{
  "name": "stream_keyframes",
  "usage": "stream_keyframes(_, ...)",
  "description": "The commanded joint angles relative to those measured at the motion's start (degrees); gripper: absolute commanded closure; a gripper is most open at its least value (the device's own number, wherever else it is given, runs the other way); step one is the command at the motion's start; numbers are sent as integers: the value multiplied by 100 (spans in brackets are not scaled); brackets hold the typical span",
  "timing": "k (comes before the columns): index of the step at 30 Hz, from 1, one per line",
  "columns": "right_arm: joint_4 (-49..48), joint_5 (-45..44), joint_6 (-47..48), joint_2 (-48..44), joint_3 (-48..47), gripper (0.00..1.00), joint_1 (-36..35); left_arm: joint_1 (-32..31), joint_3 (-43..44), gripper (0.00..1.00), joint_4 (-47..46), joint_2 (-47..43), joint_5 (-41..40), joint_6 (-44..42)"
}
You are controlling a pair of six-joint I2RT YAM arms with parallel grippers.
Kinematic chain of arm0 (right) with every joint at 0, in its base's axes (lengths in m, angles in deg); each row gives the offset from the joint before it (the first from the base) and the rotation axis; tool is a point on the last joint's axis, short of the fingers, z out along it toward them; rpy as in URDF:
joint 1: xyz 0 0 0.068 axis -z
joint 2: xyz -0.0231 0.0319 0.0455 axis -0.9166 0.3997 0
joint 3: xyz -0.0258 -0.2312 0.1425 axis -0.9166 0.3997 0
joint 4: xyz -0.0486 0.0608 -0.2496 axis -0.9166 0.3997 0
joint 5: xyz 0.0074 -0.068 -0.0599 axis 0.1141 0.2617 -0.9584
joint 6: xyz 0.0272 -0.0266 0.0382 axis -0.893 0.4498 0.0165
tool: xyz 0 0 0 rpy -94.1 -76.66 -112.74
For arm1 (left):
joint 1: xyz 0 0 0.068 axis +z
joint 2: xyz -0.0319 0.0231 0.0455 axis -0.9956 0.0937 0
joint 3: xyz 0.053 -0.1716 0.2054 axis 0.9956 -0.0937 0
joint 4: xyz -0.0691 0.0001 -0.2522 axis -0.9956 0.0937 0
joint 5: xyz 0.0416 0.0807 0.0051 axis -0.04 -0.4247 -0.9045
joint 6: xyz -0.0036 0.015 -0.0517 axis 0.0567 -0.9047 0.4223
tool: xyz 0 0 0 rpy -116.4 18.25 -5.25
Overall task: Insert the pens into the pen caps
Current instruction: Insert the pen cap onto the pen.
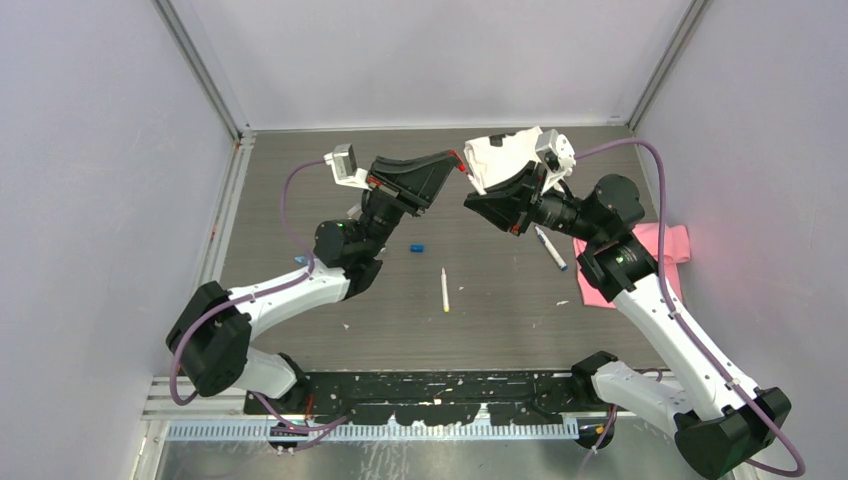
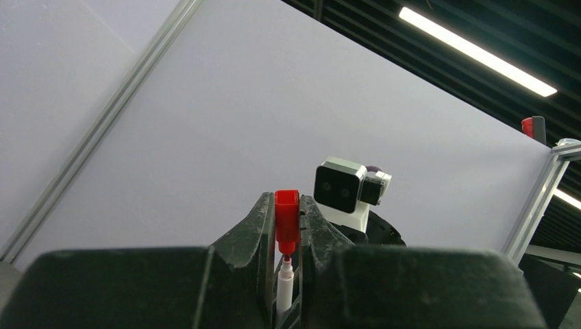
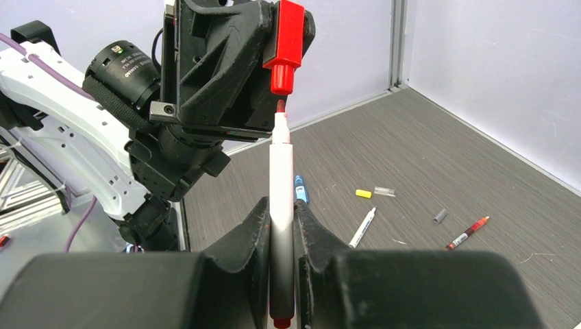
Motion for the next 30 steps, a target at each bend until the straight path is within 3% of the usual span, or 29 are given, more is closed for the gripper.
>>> stream_keyframes(1, -332, -54, -31, -28, -51, 99, -43, -37, 184, 99, -297, 15, -30, -41)
stream_keyframes(30, -239, -17, 43, -8, -5, 99, -39, -46, 193, 99, -339, 16, -105, -14)
